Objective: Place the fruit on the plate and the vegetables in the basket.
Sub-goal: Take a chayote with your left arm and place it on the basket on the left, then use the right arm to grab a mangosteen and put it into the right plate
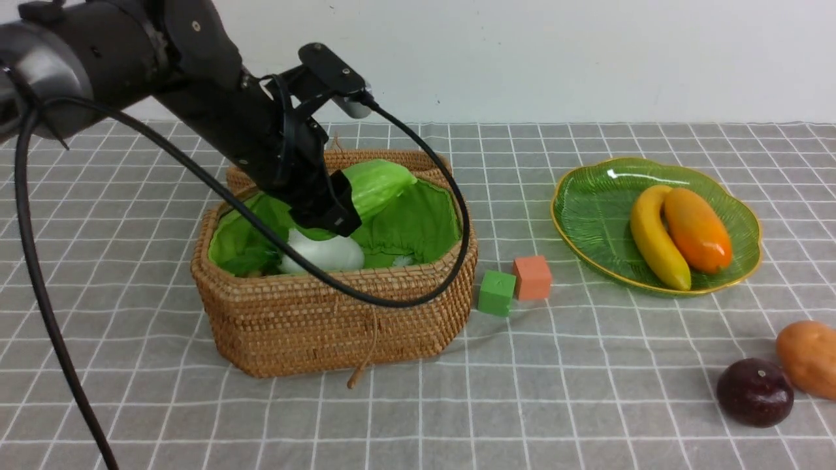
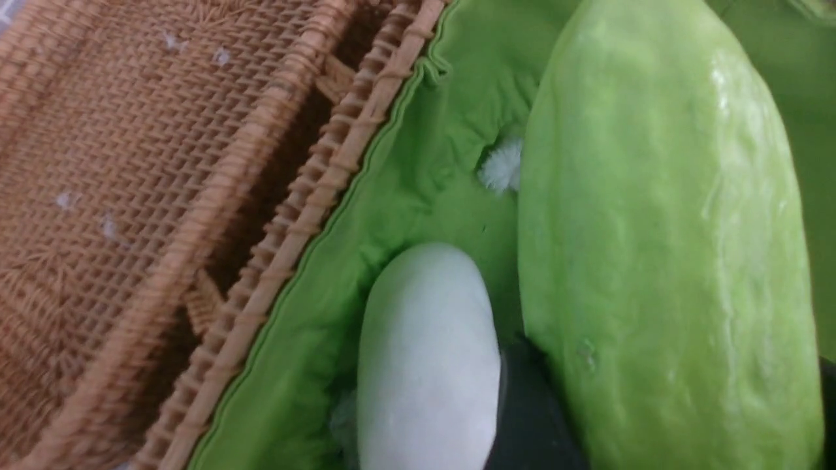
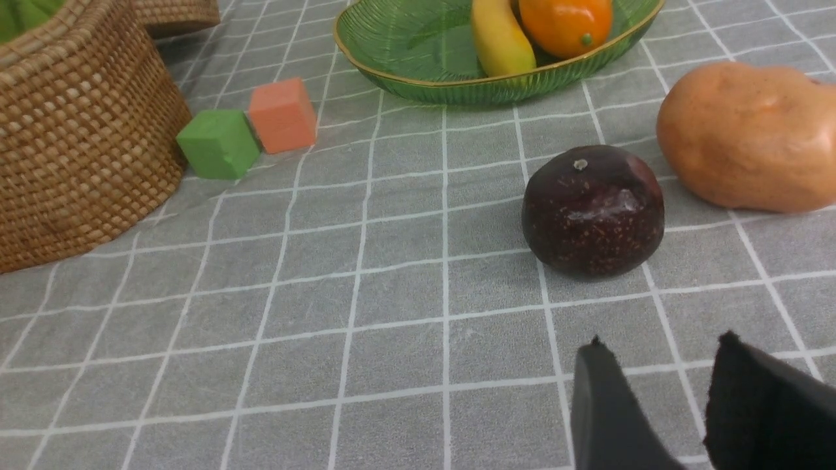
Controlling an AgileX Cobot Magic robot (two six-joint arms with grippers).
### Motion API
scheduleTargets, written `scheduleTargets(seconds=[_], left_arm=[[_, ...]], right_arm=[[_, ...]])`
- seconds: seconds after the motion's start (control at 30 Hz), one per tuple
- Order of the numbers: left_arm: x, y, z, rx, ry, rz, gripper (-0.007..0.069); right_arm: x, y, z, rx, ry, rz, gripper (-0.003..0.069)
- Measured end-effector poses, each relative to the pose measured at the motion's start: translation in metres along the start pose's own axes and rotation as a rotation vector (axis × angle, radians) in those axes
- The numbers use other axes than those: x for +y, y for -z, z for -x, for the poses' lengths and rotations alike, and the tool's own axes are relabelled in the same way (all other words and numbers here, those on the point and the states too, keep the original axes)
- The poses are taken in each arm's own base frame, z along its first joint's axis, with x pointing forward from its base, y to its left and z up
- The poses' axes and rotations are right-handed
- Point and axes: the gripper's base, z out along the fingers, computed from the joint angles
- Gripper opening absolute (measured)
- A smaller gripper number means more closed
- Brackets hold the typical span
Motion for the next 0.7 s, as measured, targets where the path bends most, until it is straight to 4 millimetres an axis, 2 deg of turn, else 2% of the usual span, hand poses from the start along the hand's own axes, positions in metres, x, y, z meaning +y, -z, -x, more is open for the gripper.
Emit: scheduleTargets(seconds=[0.03,0.17,0.23,0.33,0.4,0.43,0.47,0.53,0.57,0.6,0.7], left_arm=[[0.000,0.000,0.000,-0.002,0.004,-0.002,0.0446],[-0.002,0.000,0.001,-0.014,0.027,-0.023,0.0606],[-0.004,0.001,0.001,-0.010,0.038,-0.043,0.0649],[-0.007,0.002,0.000,-0.001,0.047,-0.072,0.0660],[-0.011,0.010,0.001,0.006,0.048,-0.100,0.0648],[-0.015,0.020,0.002,0.005,0.042,-0.112,0.0628],[-0.015,0.020,0.002,0.005,0.042,-0.112,0.0624],[-0.025,0.053,0.006,-0.018,0.035,-0.121,0.0568],[-0.026,0.056,0.007,-0.020,0.039,-0.121,0.0563],[-0.034,0.081,0.008,-0.034,0.053,-0.130,0.0531],[-0.054,0.134,0.008,-0.073,0.114,-0.130,0.0468]], right_arm=[[0.000,0.000,0.000,0.000,0.000,0.000,0.0241],[0.000,0.000,0.000,0.000,0.000,0.000,0.0241],[0.000,0.000,0.000,0.000,0.000,0.000,0.0241],[0.000,0.000,0.000,0.000,0.000,0.000,0.0241],[0.000,0.000,0.000,0.000,0.000,0.000,0.0241],[0.000,0.000,0.000,0.000,0.000,0.000,0.0241],[0.000,0.000,0.000,0.000,0.000,0.000,0.0241],[0.000,0.000,0.000,0.000,0.000,0.000,0.0241],[0.000,0.000,0.000,0.000,0.000,0.000,0.0241],[0.000,0.000,0.000,0.000,0.000,0.000,0.0241],[0.000,0.000,0.000,0.000,0.000,0.000,0.0241]])
